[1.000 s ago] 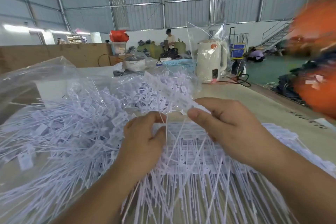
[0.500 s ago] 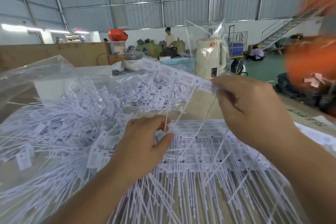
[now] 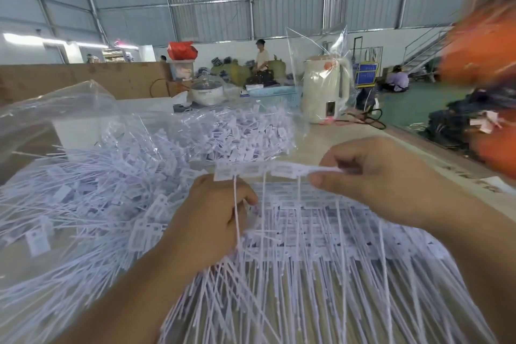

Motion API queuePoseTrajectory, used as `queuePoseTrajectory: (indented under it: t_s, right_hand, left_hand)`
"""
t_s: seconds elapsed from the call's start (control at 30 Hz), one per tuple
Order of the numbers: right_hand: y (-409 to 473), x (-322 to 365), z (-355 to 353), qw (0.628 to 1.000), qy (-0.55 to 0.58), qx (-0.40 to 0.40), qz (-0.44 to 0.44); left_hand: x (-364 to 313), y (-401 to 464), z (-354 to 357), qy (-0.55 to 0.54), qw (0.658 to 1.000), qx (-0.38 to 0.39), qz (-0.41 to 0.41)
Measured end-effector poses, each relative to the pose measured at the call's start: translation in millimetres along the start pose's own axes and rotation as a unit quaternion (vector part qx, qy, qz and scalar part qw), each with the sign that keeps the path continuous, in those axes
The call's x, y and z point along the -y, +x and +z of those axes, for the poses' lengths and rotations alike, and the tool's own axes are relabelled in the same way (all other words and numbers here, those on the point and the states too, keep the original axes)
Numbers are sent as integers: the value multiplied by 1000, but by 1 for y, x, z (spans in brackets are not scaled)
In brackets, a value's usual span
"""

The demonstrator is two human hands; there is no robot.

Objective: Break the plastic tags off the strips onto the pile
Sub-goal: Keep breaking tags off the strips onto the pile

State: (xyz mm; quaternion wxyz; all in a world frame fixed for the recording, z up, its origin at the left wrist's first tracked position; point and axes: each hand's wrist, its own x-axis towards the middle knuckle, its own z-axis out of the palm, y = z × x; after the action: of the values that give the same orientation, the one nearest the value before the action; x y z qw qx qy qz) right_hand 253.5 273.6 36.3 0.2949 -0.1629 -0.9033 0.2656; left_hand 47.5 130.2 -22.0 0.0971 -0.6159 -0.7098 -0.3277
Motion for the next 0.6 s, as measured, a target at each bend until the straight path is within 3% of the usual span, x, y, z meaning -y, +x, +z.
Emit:
queuePoseTrajectory:
  t_s: [0.1, 0.2, 0.6]
  right_hand:
    - [3, -10, 7, 997, -74, 38, 1]
    - [4, -16, 10, 993, -95, 65, 9]
    - [4, -20, 17, 993, -9, 120, 17]
  left_hand:
    - [2, 0, -7, 87, 996, -21, 29]
    - [5, 0, -11, 157, 987, -37, -1]
    - [13, -3, -23, 204, 973, -86, -64]
